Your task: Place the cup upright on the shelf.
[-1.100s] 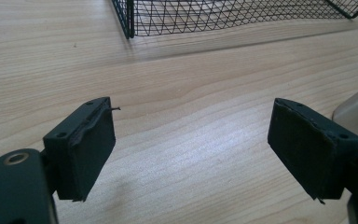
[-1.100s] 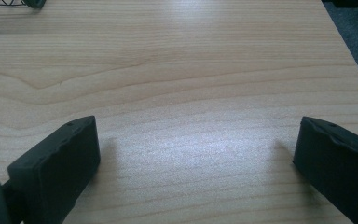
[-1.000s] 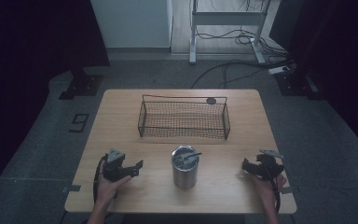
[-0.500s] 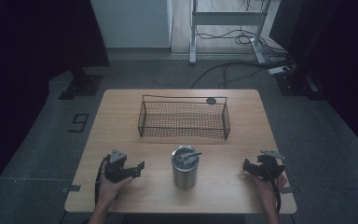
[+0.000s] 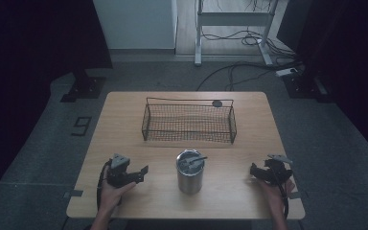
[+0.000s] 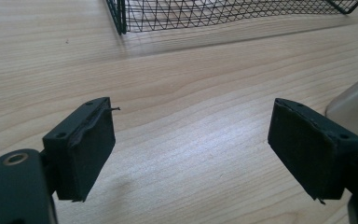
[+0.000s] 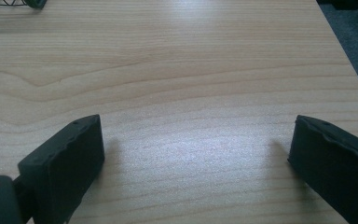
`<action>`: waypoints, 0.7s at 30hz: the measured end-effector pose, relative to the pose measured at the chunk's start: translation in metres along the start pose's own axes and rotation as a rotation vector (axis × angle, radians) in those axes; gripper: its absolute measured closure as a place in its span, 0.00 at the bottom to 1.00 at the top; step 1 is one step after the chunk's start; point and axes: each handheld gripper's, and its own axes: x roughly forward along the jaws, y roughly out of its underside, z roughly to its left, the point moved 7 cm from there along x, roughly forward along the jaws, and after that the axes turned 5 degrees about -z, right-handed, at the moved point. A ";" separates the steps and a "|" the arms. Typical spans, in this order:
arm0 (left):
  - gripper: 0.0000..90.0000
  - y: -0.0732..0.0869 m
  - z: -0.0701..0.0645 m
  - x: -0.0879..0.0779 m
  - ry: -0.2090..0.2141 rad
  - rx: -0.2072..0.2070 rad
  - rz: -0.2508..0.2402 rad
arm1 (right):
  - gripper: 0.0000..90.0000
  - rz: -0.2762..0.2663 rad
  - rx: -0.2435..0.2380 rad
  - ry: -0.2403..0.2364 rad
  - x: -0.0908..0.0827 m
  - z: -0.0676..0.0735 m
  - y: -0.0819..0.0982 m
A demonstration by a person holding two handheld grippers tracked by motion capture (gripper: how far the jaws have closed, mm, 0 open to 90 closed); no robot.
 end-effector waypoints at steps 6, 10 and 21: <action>0.17 -0.005 -0.007 -0.005 0.025 0.012 -0.019 | 0.04 0.000 0.000 0.001 0.000 0.000 0.000; 0.16 -0.009 -0.014 -0.011 0.044 0.026 -0.034 | 0.04 0.000 -0.001 0.002 0.000 0.000 0.000; 0.15 -0.015 -0.033 -0.016 0.120 0.043 -0.055 | 0.04 -0.001 -0.001 0.002 0.000 0.000 0.000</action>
